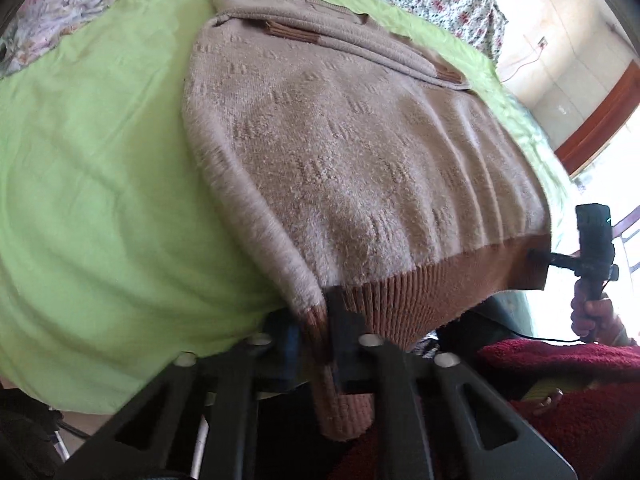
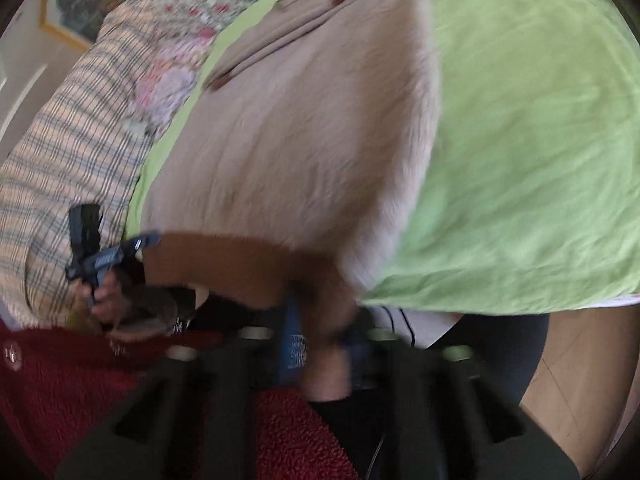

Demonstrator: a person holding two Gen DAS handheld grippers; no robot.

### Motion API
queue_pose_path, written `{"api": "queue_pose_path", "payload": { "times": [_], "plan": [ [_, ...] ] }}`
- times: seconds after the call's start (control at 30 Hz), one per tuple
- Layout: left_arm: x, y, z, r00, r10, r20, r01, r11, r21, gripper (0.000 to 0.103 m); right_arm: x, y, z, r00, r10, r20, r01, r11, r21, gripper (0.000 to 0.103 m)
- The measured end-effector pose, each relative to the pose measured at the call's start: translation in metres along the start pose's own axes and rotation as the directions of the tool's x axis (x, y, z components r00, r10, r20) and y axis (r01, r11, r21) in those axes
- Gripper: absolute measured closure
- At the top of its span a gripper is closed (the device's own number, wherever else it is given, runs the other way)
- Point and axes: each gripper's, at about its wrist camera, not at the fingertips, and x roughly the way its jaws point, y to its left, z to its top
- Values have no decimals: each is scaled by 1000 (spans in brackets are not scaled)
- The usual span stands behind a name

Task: Fold small clothes

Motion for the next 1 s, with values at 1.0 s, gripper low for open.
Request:
{"api": "queue_pose_path", "payload": {
  "times": [1.0],
  "plan": [
    [-56, 13, 269, 870, -69, 488, 92, 996, -22, 97, -81, -7, 261, 838, 106, 535, -120, 993, -9, 95]
  ]
}}
